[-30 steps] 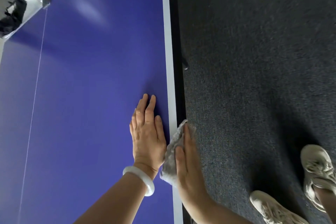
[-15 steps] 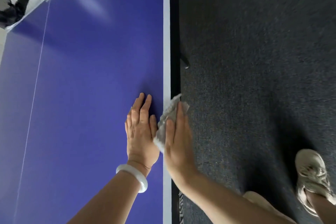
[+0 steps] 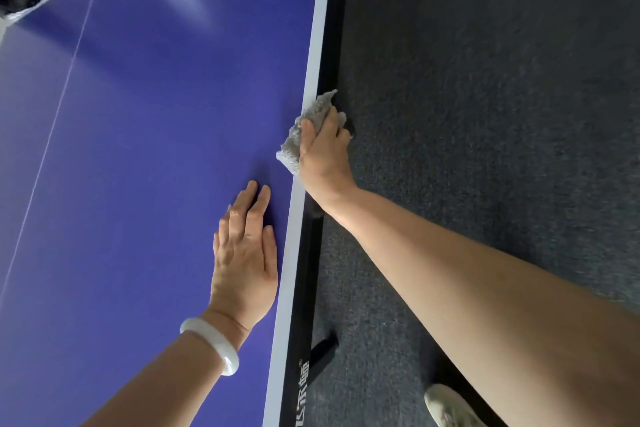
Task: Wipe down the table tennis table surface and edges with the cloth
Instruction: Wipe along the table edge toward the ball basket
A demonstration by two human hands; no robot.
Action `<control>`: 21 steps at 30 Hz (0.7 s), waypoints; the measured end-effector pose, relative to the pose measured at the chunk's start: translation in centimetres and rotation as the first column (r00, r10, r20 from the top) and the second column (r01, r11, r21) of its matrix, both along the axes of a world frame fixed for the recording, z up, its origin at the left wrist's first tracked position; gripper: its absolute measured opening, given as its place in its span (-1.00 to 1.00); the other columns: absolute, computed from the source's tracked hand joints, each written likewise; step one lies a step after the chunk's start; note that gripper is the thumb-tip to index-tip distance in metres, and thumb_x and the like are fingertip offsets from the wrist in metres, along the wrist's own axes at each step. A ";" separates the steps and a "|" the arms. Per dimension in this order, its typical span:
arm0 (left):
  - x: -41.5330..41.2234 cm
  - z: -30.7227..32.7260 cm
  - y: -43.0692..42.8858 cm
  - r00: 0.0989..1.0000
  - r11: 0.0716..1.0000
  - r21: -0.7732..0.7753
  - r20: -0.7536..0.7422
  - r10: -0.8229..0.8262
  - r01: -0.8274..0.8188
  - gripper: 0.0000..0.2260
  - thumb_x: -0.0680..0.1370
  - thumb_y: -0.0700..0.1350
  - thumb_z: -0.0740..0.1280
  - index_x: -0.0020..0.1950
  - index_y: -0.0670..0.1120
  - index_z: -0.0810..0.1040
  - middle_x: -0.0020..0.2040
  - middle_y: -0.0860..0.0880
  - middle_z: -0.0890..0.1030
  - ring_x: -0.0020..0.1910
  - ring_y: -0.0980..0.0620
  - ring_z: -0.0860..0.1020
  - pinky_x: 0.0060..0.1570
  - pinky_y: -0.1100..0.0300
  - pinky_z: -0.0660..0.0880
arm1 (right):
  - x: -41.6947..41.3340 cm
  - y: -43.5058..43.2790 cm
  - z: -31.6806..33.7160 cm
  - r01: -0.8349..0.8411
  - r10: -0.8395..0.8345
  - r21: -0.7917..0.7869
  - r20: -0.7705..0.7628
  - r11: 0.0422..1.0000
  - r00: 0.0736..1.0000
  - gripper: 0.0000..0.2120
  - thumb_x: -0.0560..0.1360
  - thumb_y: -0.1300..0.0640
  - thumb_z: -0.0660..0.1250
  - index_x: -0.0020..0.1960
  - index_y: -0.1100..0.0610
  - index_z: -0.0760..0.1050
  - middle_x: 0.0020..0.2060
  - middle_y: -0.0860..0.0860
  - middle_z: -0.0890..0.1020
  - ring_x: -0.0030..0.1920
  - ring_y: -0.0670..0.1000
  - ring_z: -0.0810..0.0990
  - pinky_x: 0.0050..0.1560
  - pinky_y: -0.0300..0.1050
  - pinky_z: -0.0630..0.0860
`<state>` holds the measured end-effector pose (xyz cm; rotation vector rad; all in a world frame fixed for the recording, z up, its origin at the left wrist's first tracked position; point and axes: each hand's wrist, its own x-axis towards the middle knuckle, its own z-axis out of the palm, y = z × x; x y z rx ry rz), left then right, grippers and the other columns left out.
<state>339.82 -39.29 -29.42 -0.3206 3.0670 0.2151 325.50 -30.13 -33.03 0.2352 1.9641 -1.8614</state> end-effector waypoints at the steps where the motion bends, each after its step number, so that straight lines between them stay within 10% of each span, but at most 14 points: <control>1: -0.2 0.3 0.1 1.000 0.999 -0.043 0.020 -0.013 0.014 -0.53 0.62 -0.07 0.00 0.53 -0.12 0.31 0.52 -0.09 0.29 0.35 -0.16 0.36 0.43 -0.04 0.24 | 0.0 0.1 -0.1 0.000 0.000 0.012 -0.008 1.000 1.000 -0.41 0.69 -0.05 0.01 0.61 0.15 -0.10 0.53 0.25 0.08 0.47 0.30 0.23 0.38 0.11 0.30; 6: -4.1 2.6 -1.4 0.990 0.984 -0.111 0.043 -0.135 0.140 -0.69 0.61 -0.22 0.15 0.33 -0.16 0.48 0.30 -0.11 0.47 0.19 -0.17 0.45 0.24 -0.09 0.42 | 0.2 0.1 0.1 0.013 -0.013 0.027 -0.015 1.000 1.000 -0.42 0.69 -0.04 0.03 0.61 0.15 -0.06 0.50 0.23 0.14 0.45 0.28 0.25 0.38 0.05 0.26; 14: -17.4 0.8 -0.8 0.998 0.997 0.037 -0.010 0.064 -0.063 -0.54 0.71 -0.04 0.06 0.61 -0.02 0.10 0.62 0.03 0.04 0.59 0.03 -0.01 0.53 0.01 -0.04 | 0.4 -0.1 0.0 0.041 -0.041 0.032 -0.025 0.999 0.999 -0.41 0.68 -0.01 0.08 0.60 0.17 -0.01 0.39 0.22 0.26 0.38 0.23 0.34 0.39 0.02 0.30; 21: -19.1 -0.9 -0.6 0.993 0.994 0.098 -0.107 0.052 -0.041 -0.56 0.68 -0.09 0.02 0.58 -0.07 0.20 0.59 -0.02 0.14 0.59 0.01 0.06 0.55 0.05 -0.01 | 0.7 0.0 0.0 0.044 -0.043 0.012 -0.031 0.999 0.999 -0.42 0.68 -0.02 0.03 0.61 0.12 -0.06 0.54 0.15 0.13 0.52 0.12 0.17 0.51 -0.04 0.13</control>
